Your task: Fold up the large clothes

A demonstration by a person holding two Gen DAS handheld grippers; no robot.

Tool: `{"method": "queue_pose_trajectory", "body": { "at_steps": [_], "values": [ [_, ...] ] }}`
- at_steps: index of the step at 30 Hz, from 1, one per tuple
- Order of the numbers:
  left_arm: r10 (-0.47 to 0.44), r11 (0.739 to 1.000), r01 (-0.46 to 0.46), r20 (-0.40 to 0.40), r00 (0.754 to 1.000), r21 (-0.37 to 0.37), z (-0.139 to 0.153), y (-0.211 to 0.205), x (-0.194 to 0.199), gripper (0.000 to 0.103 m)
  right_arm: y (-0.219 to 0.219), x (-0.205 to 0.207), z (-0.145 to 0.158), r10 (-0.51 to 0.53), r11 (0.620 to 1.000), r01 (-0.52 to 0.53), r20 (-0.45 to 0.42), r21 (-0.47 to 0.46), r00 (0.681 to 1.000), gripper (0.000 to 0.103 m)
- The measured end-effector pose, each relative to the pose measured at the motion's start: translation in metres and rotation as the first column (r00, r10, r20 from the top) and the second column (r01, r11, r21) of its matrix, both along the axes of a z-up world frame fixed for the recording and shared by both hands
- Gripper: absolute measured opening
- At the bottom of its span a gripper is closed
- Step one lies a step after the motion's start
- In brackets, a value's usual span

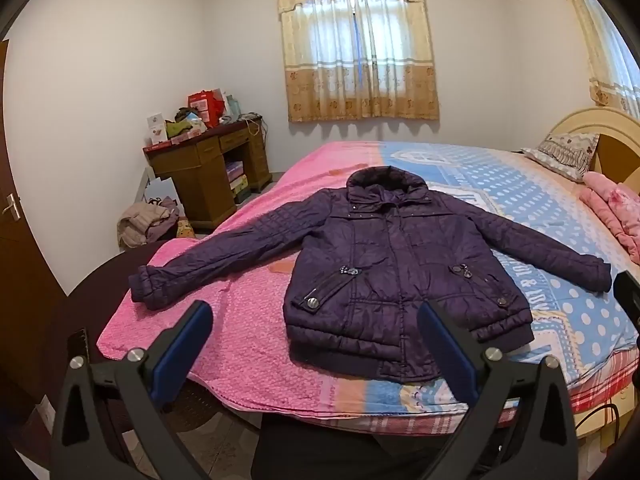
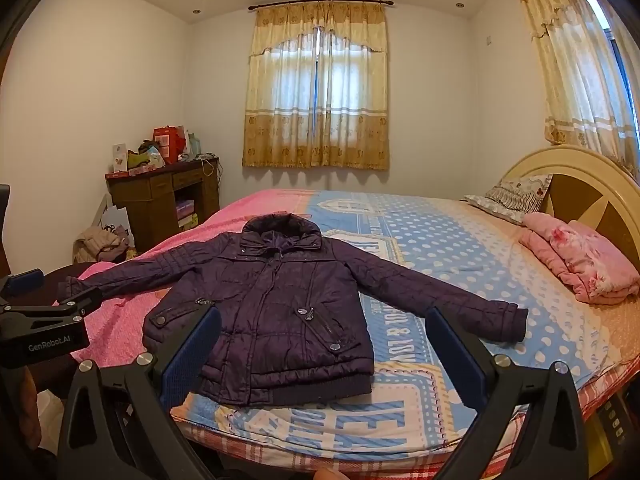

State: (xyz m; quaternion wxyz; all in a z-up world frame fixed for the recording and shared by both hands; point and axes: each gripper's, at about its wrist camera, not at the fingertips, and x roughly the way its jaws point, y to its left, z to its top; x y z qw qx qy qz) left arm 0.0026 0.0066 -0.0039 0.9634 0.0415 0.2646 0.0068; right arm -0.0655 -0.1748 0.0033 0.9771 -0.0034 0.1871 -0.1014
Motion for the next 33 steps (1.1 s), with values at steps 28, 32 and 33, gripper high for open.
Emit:
{"method": "queue_pose_trajectory", "body": {
  "at_steps": [28, 32, 33],
  "values": [
    [0.002, 1.0, -0.002, -0.009, 1.0, 0.01, -0.0038, -0.0043, 0.0002, 0.103, -0.0042, 0.0106, -0.0067, 0.003, 1.0, -0.003, -0.039, 0.015, 0.999, 0.102],
    [0.001, 1.0, -0.001, -0.012, 1.0, 0.01, -0.0063, -0.0027, 0.0007, 0.103, -0.0056, 0.0105, -0.0061, 0.002, 1.0, -0.002, -0.04, 0.017, 0.999, 0.102],
    [0.0, 1.0, 0.0, -0.012, 1.0, 0.01, -0.0061, -0.0029, 0.001, 0.103, -0.006, 0.0105, -0.006, 0.002, 1.0, -0.001, -0.04, 0.017, 0.999, 0.102]
  ]
}}
